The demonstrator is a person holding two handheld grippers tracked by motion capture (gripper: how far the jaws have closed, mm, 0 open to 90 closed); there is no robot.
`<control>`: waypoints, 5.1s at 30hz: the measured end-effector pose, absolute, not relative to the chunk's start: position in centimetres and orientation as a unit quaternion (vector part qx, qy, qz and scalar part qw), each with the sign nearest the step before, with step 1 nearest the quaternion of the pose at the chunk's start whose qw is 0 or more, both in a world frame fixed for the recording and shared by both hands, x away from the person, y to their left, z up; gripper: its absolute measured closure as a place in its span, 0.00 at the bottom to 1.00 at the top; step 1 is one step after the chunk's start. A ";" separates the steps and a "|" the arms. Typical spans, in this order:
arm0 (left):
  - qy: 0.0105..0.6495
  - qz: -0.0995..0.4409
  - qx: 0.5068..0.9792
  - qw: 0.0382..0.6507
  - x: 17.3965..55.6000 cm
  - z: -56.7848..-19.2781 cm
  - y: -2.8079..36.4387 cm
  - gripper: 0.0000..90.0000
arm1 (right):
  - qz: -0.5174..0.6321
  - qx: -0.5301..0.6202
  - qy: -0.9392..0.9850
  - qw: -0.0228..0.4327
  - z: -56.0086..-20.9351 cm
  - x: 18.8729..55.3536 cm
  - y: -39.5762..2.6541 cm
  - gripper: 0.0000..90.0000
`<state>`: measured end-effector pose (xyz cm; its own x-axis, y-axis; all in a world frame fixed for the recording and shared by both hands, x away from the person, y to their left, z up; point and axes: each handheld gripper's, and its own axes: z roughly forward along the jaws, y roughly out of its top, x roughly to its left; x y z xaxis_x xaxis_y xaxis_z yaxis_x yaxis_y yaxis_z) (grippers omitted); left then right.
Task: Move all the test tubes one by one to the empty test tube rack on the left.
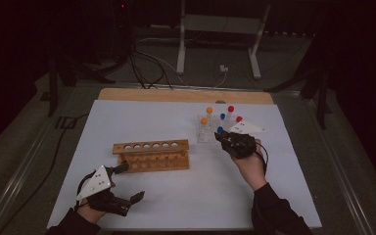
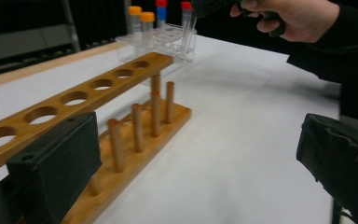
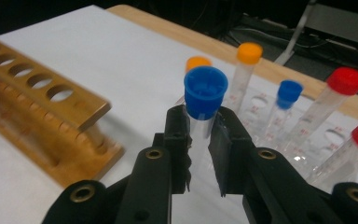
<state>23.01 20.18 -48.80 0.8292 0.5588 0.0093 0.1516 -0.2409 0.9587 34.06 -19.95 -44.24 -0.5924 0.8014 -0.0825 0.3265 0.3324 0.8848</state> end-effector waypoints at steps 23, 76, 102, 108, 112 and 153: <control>0.206 0.123 0.784 0.573 25.2 -44.1 14.0 0.01 | 0.435 0.323 0.807 0.234 -45.5 28.9 -19.3 0.86; 0.144 0.101 0.814 0.554 30.3 -43.7 2.6 0.74 | 0.447 0.286 0.820 0.211 -44.9 26.8 -17.9 0.86; 0.162 0.149 0.801 0.557 31.0 -42.3 4.4 0.86 | 0.473 0.306 0.800 0.206 -44.8 27.2 -18.4 0.48; 0.172 0.170 0.796 0.555 31.3 -41.2 6.0 0.86 | 0.482 0.311 0.791 0.213 -44.8 27.1 -18.4 0.33; 0.180 0.181 0.792 0.555 31.5 -40.5 7.1 0.86 | 0.487 0.317 0.785 0.216 -44.7 27.2 -18.4 0.21; 0.251 0.206 0.781 0.534 34.2 -43.9 10.4 0.86 | 0.499 0.326 0.779 0.195 -45.1 27.5 -18.7 0.00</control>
